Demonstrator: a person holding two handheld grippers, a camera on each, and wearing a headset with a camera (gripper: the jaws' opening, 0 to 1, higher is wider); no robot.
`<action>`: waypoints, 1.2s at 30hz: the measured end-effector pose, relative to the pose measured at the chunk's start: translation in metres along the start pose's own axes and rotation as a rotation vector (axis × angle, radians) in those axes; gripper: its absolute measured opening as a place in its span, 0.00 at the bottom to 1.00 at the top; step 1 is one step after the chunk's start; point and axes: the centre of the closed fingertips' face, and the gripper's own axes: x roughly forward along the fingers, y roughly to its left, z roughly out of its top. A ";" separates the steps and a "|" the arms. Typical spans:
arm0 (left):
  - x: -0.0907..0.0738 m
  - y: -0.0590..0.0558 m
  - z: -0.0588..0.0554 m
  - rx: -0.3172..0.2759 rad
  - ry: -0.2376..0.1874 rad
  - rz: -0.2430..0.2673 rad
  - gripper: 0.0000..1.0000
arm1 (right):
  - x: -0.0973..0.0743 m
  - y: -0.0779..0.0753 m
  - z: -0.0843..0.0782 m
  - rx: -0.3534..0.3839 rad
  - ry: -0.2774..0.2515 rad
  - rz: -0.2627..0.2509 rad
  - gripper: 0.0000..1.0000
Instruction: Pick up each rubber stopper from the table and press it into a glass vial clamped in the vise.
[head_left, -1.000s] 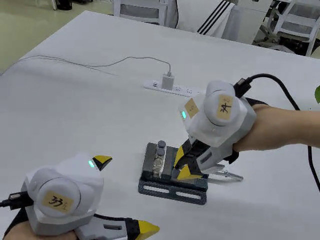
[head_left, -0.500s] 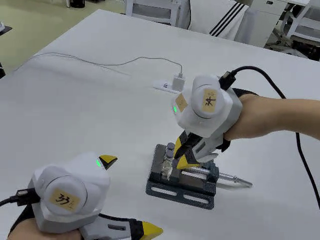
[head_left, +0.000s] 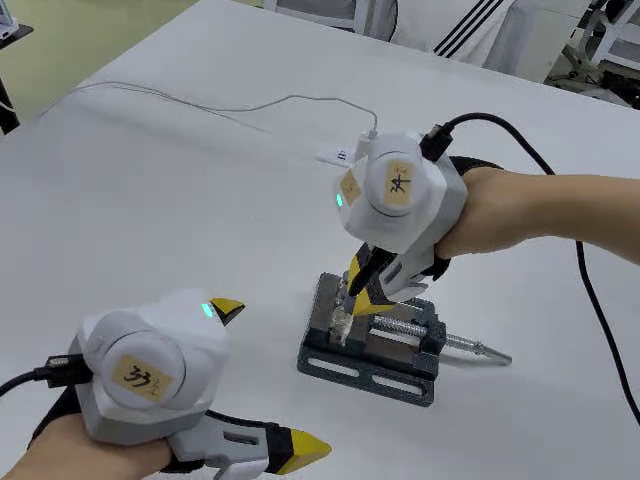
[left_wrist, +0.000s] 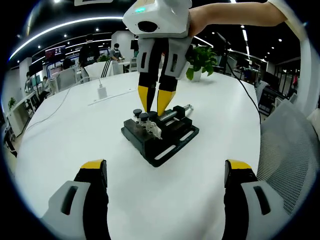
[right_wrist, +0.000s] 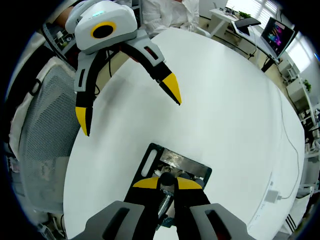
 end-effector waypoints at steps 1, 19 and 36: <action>0.000 0.000 0.000 -0.001 0.000 0.000 0.97 | 0.001 0.000 0.000 0.005 -0.001 0.001 0.06; 0.002 0.002 -0.003 -0.017 0.000 0.001 0.96 | 0.009 -0.002 -0.001 0.021 0.026 0.009 0.05; 0.004 0.001 -0.002 -0.023 -0.002 -0.008 0.94 | 0.012 -0.003 0.000 0.112 0.126 0.061 0.04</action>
